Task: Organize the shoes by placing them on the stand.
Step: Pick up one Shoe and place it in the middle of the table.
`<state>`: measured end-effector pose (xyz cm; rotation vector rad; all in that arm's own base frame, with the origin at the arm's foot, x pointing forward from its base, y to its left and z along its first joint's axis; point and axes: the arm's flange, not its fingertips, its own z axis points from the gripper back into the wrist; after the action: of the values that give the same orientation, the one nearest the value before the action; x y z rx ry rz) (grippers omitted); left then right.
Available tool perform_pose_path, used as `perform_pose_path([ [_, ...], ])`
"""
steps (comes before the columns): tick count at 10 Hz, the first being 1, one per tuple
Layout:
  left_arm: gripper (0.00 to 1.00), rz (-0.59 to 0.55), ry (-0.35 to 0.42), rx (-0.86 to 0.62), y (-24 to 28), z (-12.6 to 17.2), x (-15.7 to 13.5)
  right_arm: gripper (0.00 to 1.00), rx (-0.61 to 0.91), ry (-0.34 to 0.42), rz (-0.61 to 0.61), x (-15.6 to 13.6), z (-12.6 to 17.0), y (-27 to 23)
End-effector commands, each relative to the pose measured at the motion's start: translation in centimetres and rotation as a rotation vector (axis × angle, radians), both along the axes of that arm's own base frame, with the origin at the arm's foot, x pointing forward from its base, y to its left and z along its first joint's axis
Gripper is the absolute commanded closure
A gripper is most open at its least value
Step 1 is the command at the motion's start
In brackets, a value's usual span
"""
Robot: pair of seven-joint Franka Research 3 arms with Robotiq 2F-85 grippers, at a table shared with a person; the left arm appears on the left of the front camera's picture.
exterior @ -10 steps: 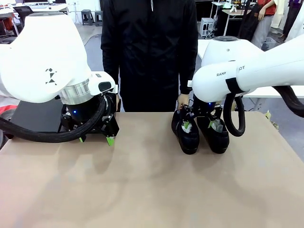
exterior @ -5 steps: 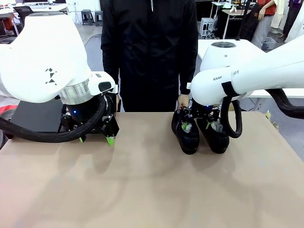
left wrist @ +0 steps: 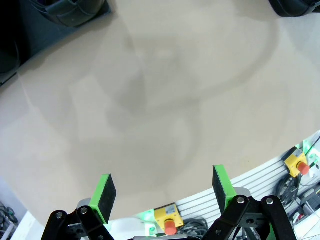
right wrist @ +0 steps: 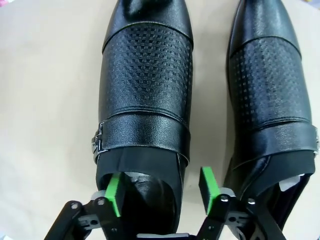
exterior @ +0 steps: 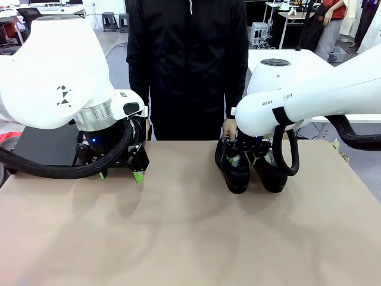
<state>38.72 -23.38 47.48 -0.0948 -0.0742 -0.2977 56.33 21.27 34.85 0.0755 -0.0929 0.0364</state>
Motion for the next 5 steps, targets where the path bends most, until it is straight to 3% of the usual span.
perform_pose_path([
  [1, 0.00, 0.001, -0.005, -0.008, 0.09, 0.14, 0.15, 0.72, -0.009, -0.017, 0.014, 0.69, 0.13, -0.03],
  [2, 0.00, 0.001, -0.005, -0.008, 0.09, 0.14, 0.15, 0.91, -0.010, -0.012, 0.011, 0.70, -0.09, -0.13],
  [3, 0.00, 0.001, -0.005, -0.008, 0.09, 0.14, 0.15, 1.00, -0.011, -0.007, 0.012, 0.67, -0.29, -0.17],
  [5, 0.00, 0.001, -0.005, -0.008, 0.09, 0.14, 0.15, 1.00, -0.016, -0.003, 0.016, 0.58, -0.38, -0.17],
])
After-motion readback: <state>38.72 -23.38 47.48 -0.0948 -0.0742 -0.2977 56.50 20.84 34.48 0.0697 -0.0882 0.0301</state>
